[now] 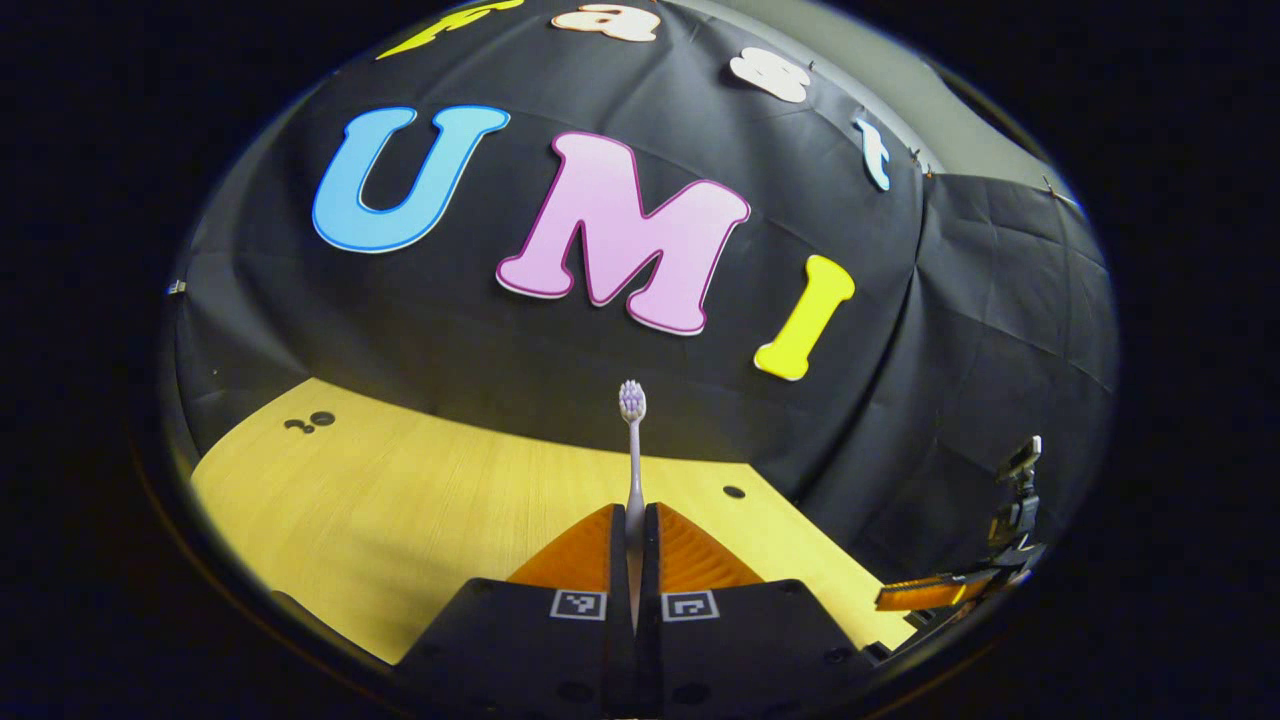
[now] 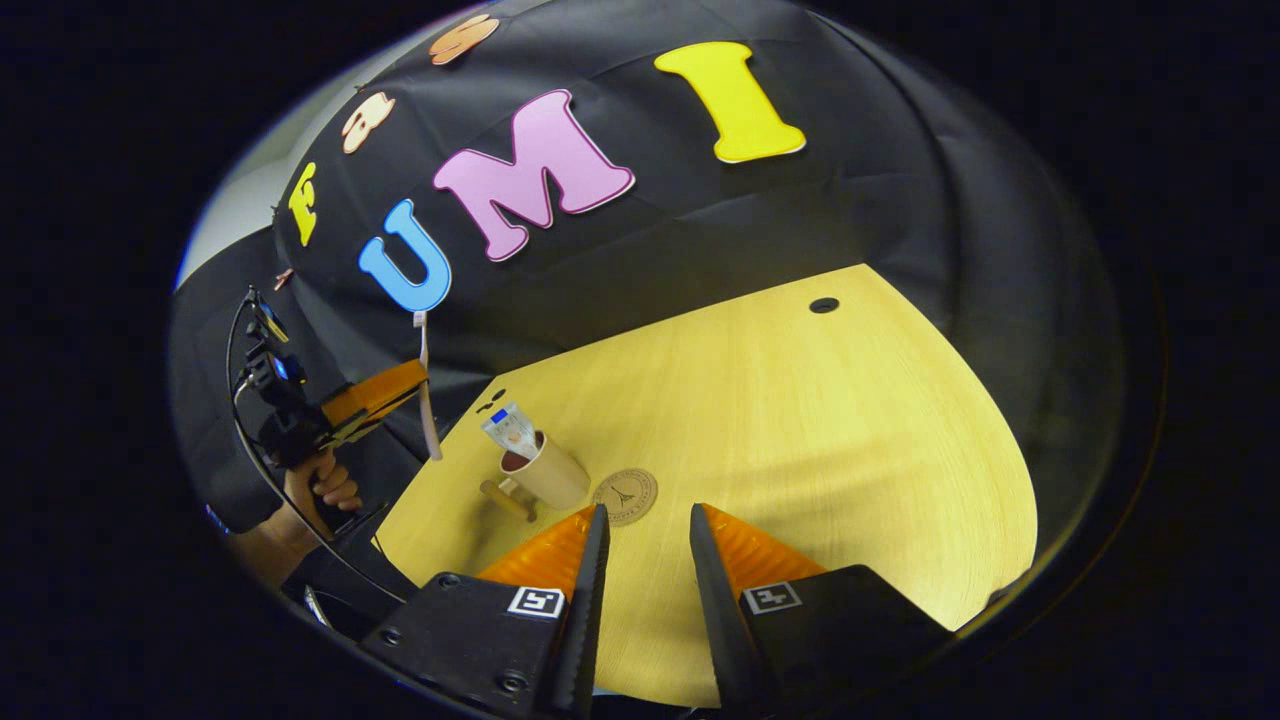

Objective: Put the toothbrush and toothpaste on the desktop into the cup, then pick up the cup and place it on the coaster on the desktop.

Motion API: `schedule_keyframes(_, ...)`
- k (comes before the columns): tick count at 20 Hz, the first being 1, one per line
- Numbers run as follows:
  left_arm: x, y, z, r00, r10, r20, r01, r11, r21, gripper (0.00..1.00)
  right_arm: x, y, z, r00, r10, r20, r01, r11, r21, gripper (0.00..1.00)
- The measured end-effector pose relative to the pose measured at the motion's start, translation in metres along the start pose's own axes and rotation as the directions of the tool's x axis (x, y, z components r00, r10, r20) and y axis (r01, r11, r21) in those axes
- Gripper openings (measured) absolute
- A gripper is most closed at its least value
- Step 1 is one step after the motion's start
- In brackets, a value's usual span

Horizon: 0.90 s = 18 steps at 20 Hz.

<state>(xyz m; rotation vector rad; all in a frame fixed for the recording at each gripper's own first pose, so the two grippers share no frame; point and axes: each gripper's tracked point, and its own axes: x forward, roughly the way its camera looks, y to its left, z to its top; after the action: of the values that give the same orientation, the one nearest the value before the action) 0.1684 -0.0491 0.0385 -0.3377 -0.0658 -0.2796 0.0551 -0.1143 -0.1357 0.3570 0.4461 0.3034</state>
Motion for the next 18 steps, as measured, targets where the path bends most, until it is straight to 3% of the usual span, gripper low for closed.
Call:
schedule_keyframes(4, 0.024, 0.008, -0.005, 0.997, -0.02, 0.075, 0.021, 1.0, -0.01, 0.06, -0.026, -0.015, -0.01, 0.998, -0.059, -0.014, 0.059, 0.998, 0.012, 0.5)
schedule_keyframes(10, 0.056, 0.021, -0.035, 0.997, -0.002, 0.082, -0.005, 0.997, 0.082, 0.06, -0.063, -0.042, -0.03, 0.988, -0.147, -0.047, 0.149, 0.987, 0.052, 0.5)
schedule_keyframes(18, 0.064, 0.042, -0.064, 0.997, 0.053, 0.059, -0.057, 0.996, 0.075, 0.06, -0.074, -0.051, -0.031, 0.983, -0.172, -0.059, 0.175, 0.983, 0.049, 0.5)
